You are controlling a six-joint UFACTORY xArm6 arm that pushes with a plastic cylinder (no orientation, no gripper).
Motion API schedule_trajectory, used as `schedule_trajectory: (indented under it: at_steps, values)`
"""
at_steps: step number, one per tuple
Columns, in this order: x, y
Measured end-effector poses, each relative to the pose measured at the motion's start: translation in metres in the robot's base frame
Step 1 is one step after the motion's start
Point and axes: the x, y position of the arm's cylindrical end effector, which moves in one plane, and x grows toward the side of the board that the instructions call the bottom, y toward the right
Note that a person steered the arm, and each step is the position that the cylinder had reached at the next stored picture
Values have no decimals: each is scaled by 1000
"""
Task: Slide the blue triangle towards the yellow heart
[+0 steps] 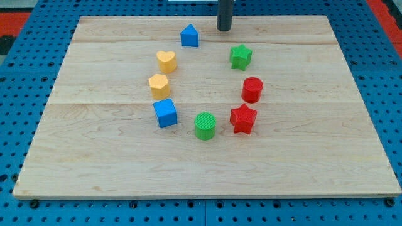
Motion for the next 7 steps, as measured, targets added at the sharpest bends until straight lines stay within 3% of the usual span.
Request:
schedule_trajectory:
  at_steps: [2, 3, 5, 7]
  values:
    - [9, -89]
    - [7, -102]
    - [-7, -104]
    - [24, -82]
